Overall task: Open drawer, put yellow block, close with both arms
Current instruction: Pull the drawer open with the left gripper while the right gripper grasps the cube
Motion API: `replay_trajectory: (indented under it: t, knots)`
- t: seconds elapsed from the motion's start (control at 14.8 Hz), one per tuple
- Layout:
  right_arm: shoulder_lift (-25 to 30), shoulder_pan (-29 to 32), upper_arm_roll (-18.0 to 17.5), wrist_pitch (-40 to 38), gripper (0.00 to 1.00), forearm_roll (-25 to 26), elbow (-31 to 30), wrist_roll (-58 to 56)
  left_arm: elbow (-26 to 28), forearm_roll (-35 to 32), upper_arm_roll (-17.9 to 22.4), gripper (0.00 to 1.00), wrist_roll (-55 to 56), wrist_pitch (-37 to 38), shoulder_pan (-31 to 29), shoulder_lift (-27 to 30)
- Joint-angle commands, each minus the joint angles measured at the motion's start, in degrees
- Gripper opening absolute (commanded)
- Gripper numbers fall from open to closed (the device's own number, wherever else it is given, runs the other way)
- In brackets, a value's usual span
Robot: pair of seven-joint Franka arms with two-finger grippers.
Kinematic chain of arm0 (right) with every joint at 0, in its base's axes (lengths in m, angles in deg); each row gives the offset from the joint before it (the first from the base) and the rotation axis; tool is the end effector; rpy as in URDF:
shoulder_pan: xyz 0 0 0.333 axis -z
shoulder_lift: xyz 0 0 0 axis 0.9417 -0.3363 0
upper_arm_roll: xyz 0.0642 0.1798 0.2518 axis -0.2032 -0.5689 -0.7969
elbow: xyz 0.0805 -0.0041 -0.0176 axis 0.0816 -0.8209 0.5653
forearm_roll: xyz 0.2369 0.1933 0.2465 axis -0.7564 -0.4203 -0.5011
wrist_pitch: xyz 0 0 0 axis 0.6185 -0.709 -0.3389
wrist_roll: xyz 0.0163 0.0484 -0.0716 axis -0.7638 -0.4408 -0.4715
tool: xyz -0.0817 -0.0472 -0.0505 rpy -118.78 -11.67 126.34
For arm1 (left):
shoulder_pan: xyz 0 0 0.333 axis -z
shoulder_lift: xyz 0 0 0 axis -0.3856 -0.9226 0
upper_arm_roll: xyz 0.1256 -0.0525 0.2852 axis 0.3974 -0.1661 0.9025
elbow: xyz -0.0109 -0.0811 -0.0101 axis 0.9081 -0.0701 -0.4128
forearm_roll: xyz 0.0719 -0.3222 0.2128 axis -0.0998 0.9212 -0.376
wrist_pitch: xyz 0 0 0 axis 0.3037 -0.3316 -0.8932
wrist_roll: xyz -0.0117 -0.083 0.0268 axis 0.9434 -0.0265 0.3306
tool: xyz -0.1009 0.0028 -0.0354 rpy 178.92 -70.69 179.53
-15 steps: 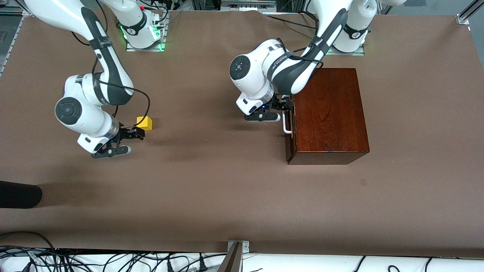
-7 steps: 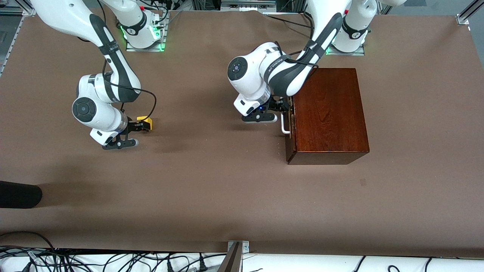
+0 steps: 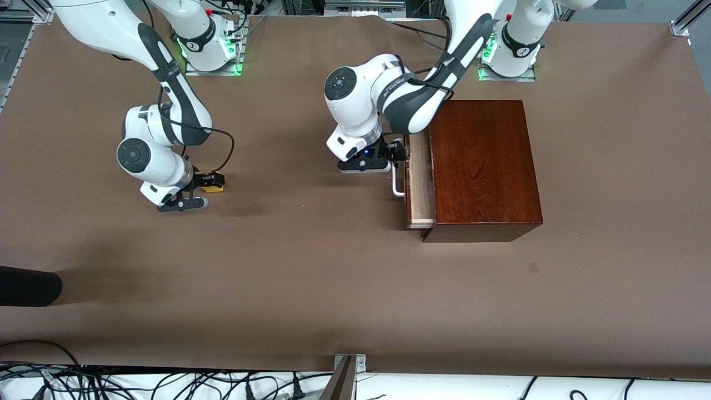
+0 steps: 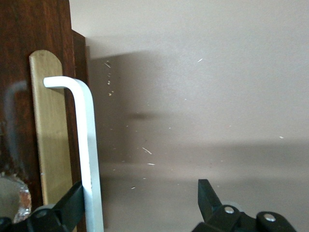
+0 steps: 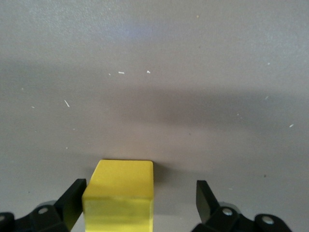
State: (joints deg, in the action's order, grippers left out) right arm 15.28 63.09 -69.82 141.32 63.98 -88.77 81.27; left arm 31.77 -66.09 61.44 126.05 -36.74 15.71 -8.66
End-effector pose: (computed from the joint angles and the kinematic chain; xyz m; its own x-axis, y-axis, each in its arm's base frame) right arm 0.5316 0.0724 0.1928 0.9797 0.1243 -0.1575 0.1258 -0.9921 -0.0004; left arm 0.4623 -0.4971 0.2887 0.9991 -0.0390 0.0153 -0.0343 -0.9717 -0.2336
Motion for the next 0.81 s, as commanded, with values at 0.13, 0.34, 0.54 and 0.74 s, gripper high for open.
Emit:
replay_trajectory:
  t: [0.13,0.34,0.54,0.74]
  knots:
    - [1.5,0.2,-0.2,1.1,1.00,-1.2,-2.0,0.7,-1.2,5.1,-0.1,1.00,0.6,-6.7,0.9,-0.6]
    - [1.4,0.2,-0.3,1.1,1.00,-1.2,-2.4,0.7,-1.6,7.2,-0.1,1.00,0.6,-8.3,1.6,-1.0]
    - [1.2,0.1,-0.4,1.1,1.00,-1.2,-2.4,1.4,-3.3,7.7,-0.1,1.00,0.6,-8.3,1.7,-1.2]
    - [1.2,0.0,-0.5,1.1,1.00,-1.2,-2.3,1.7,-3.7,8.1,-0.1,1.00,0.5,-8.3,1.7,-1.2]
